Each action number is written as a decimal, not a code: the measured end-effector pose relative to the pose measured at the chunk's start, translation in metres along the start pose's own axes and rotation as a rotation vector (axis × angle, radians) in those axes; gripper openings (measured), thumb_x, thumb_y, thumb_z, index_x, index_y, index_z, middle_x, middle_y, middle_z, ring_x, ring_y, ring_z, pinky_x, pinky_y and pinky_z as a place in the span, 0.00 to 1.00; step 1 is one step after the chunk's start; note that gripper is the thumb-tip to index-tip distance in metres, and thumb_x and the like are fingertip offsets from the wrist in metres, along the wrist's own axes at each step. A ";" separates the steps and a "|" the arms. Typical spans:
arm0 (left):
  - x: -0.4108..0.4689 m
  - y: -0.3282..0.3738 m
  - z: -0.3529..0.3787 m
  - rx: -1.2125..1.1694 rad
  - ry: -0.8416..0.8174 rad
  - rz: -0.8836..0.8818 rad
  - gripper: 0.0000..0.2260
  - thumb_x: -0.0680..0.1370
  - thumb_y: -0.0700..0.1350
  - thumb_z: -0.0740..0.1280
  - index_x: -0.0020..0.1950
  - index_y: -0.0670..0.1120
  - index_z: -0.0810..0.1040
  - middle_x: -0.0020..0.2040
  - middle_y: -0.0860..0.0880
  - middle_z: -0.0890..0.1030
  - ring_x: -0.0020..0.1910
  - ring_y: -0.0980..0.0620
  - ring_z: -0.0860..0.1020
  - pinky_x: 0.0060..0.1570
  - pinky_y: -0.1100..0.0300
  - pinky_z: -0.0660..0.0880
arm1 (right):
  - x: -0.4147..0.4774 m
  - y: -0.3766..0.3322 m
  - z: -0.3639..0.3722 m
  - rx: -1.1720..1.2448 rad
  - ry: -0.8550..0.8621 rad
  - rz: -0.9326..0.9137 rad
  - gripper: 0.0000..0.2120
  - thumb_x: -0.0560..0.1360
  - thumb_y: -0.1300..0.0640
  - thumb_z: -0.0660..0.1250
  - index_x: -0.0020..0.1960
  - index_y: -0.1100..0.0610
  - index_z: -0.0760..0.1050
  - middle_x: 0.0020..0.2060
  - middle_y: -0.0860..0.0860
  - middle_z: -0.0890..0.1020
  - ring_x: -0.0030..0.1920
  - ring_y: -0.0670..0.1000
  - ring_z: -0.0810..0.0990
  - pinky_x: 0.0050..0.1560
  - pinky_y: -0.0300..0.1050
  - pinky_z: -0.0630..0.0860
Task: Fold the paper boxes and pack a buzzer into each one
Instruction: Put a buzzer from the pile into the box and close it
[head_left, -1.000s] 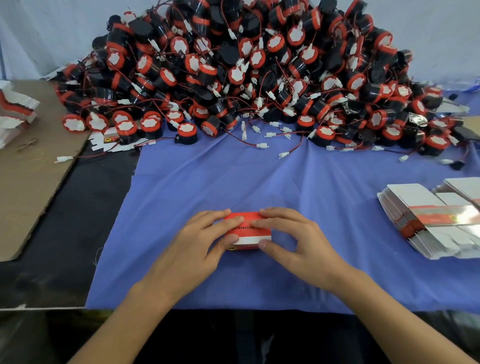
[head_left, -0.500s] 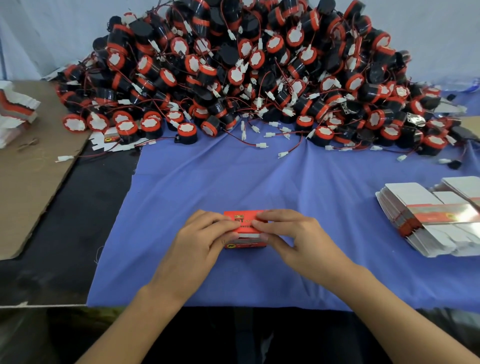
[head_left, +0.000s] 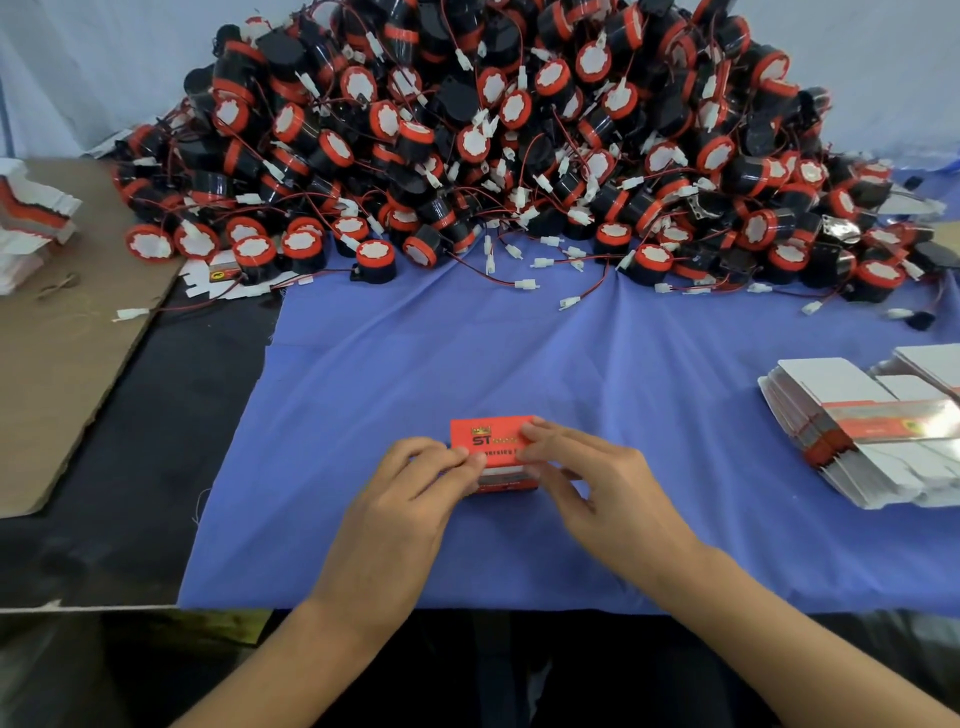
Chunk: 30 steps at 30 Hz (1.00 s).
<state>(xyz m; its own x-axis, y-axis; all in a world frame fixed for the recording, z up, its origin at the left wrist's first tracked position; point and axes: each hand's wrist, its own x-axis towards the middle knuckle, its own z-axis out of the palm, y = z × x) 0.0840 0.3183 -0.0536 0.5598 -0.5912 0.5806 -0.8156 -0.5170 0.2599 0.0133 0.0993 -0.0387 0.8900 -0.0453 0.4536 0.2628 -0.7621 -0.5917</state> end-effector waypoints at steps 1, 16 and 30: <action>-0.001 0.001 0.000 0.010 -0.001 -0.002 0.15 0.78 0.40 0.69 0.64 0.41 0.84 0.57 0.47 0.83 0.58 0.48 0.77 0.56 0.54 0.79 | -0.001 -0.001 0.001 -0.012 0.009 -0.003 0.08 0.79 0.64 0.69 0.57 0.58 0.84 0.63 0.51 0.83 0.69 0.46 0.78 0.65 0.45 0.78; -0.001 0.016 0.010 -0.114 0.087 -0.172 0.06 0.80 0.39 0.72 0.56 0.42 0.86 0.53 0.50 0.79 0.53 0.51 0.76 0.57 0.64 0.74 | -0.018 -0.014 0.018 0.041 0.056 0.172 0.14 0.77 0.69 0.65 0.57 0.55 0.81 0.68 0.47 0.75 0.59 0.44 0.81 0.58 0.47 0.80; 0.045 0.044 0.018 -0.846 0.176 -0.694 0.10 0.79 0.37 0.72 0.56 0.50 0.83 0.51 0.61 0.86 0.52 0.63 0.83 0.50 0.74 0.76 | -0.003 -0.028 0.012 0.484 0.325 0.501 0.26 0.73 0.66 0.66 0.66 0.44 0.75 0.60 0.40 0.82 0.62 0.42 0.81 0.61 0.35 0.76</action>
<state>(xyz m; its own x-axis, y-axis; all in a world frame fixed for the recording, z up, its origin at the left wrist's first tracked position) 0.0759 0.2582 -0.0300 0.9602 -0.2062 0.1884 -0.2070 -0.0728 0.9756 0.0078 0.1285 -0.0318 0.8115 -0.5551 0.1827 0.0570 -0.2360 -0.9701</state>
